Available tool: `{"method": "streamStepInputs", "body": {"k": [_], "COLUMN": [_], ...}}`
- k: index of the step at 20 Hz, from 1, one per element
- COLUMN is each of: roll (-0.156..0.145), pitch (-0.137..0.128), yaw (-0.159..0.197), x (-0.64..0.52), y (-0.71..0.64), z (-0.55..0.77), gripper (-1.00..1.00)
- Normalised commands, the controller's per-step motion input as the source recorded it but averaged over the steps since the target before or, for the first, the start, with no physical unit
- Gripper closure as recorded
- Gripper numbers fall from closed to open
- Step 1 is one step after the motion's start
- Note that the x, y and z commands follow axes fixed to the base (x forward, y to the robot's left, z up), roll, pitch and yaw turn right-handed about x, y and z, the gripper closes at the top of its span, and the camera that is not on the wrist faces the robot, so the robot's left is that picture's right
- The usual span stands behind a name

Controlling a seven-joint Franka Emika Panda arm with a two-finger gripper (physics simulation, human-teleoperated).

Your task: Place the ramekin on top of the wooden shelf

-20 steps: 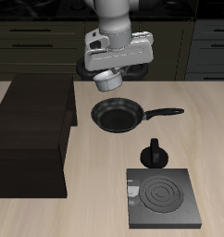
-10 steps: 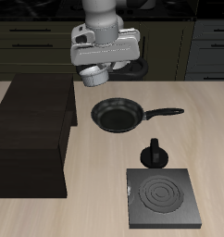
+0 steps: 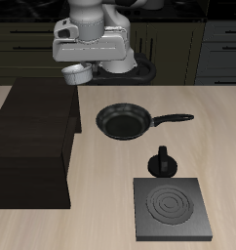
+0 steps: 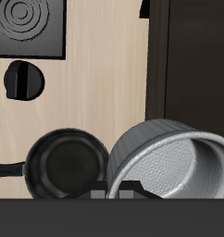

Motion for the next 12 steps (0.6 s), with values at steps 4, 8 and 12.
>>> {"method": "streamStepInputs", "body": {"k": [4, 8, 12], "roll": [-0.010, -0.038, -0.018], "pitch": [0.007, 0.013, -0.010], "yaw": [0.009, -0.026, -0.023], "x": [-0.03, -0.05, -0.06], "y": [-0.25, -0.49, -0.46], "z": [0.04, 0.12, 0.08], "gripper": [1.00, 1.00, 1.00]}}
